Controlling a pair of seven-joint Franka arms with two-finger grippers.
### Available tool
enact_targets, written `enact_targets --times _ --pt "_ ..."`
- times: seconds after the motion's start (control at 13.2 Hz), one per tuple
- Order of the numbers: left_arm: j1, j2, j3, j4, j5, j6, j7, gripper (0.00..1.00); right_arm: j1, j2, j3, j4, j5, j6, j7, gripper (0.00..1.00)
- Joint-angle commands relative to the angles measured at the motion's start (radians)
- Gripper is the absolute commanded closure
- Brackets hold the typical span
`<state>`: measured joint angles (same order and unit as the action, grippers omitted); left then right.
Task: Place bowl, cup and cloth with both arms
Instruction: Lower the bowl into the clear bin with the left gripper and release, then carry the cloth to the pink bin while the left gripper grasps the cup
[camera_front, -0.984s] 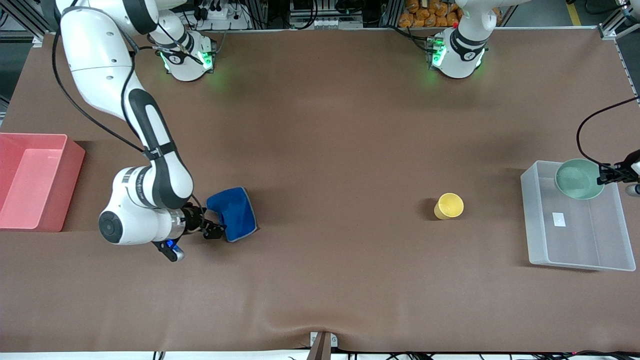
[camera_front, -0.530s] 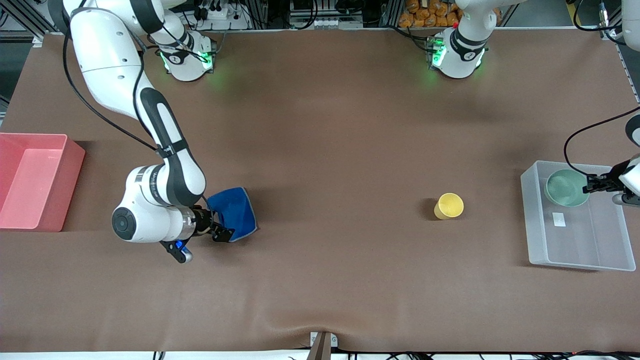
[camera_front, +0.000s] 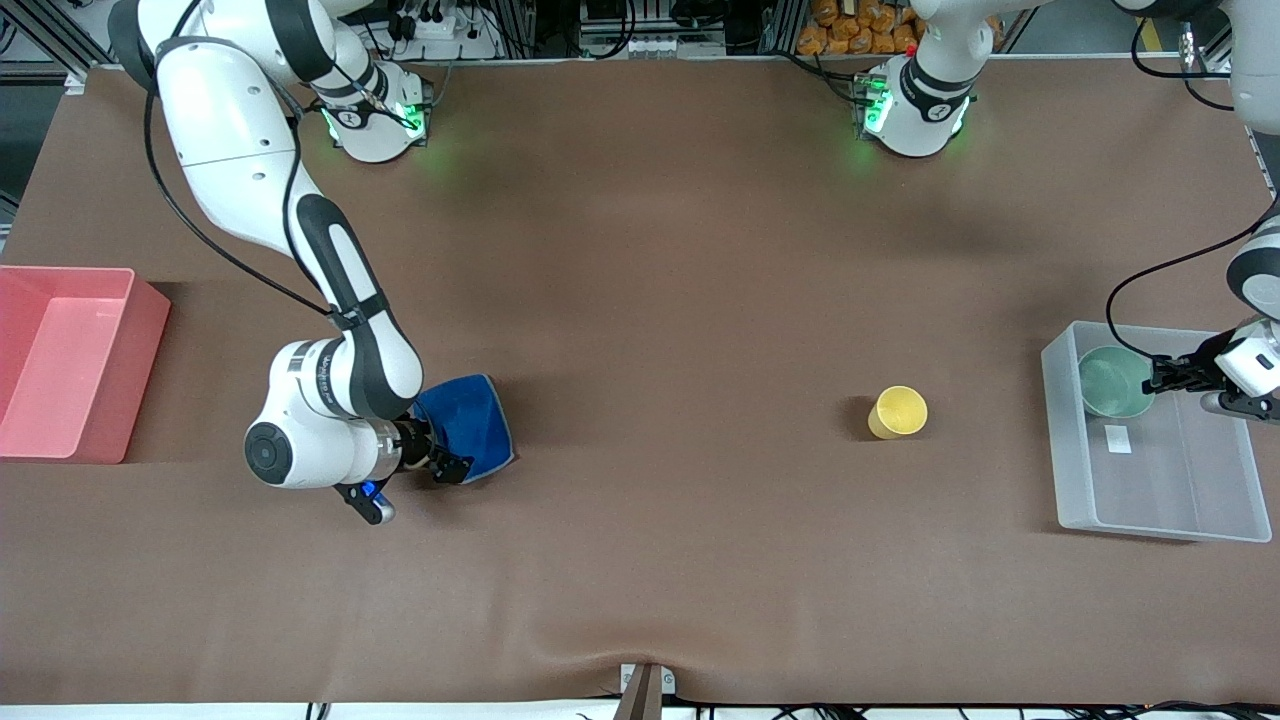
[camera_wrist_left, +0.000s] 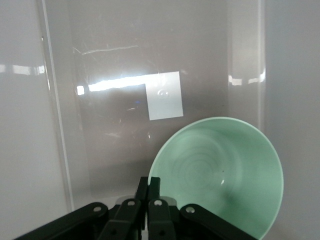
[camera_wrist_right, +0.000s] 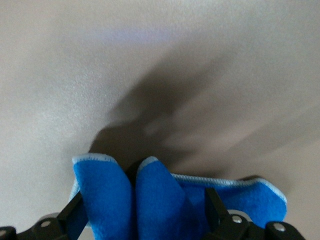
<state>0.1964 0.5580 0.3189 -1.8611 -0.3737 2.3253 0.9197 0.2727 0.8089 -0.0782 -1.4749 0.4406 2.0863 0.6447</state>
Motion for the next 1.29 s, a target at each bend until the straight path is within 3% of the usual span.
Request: enact_targets --times 0.0,0.08,0.15,0.3,0.38,0.45,0.53,0.61,0.76,0.91,1.06,1.21 --pt "-0.006 0.013 -0.001 0.013 -0.024 0.014 0.056 0.59 0.014 0.007 -0.008 -0.004 -0.002 0.041 0.004 0.00" --pt "-0.009 0.013 0.000 0.017 -0.017 0.014 0.067 0.14 0.016 0.009 -0.008 -0.001 -0.003 0.050 0.004 0.00" --pt "-0.009 0.011 0.000 0.020 -0.014 0.014 0.068 0.00 0.016 0.010 -0.008 -0.002 -0.003 0.066 0.004 0.00" --pt "-0.021 -0.007 0.003 0.034 -0.007 0.012 0.068 0.00 0.019 0.018 -0.009 -0.004 -0.005 0.074 0.004 0.00" --pt "-0.031 -0.026 0.005 0.043 0.001 0.009 0.065 0.00 0.019 0.018 -0.009 -0.004 -0.006 0.074 0.006 0.26" --pt "-0.031 -0.052 0.005 0.054 0.010 0.003 0.064 0.00 0.016 0.018 -0.009 -0.004 -0.008 0.075 0.004 0.68" --pt "-0.035 -0.079 0.005 0.056 0.019 -0.004 0.059 0.00 0.017 0.018 -0.009 -0.004 -0.008 0.075 0.004 0.91" --pt "-0.037 -0.108 0.005 0.056 0.021 -0.017 0.059 0.00 0.017 0.018 -0.009 -0.004 -0.008 0.074 0.004 1.00" --pt "-0.058 -0.162 0.005 0.053 0.021 -0.049 0.035 0.00 0.019 0.016 -0.009 -0.004 -0.011 0.072 0.003 1.00" --pt "-0.104 -0.210 0.006 0.053 0.029 -0.105 -0.132 0.00 0.022 0.009 -0.009 -0.002 -0.035 0.064 0.003 1.00" --pt "-0.168 -0.257 -0.012 0.056 0.184 -0.173 -0.377 0.00 0.017 -0.034 -0.012 0.005 -0.062 0.031 -0.002 1.00" --pt "-0.193 -0.274 -0.097 0.054 0.245 -0.214 -0.595 0.00 -0.013 -0.094 -0.015 0.031 -0.141 -0.075 -0.034 1.00"
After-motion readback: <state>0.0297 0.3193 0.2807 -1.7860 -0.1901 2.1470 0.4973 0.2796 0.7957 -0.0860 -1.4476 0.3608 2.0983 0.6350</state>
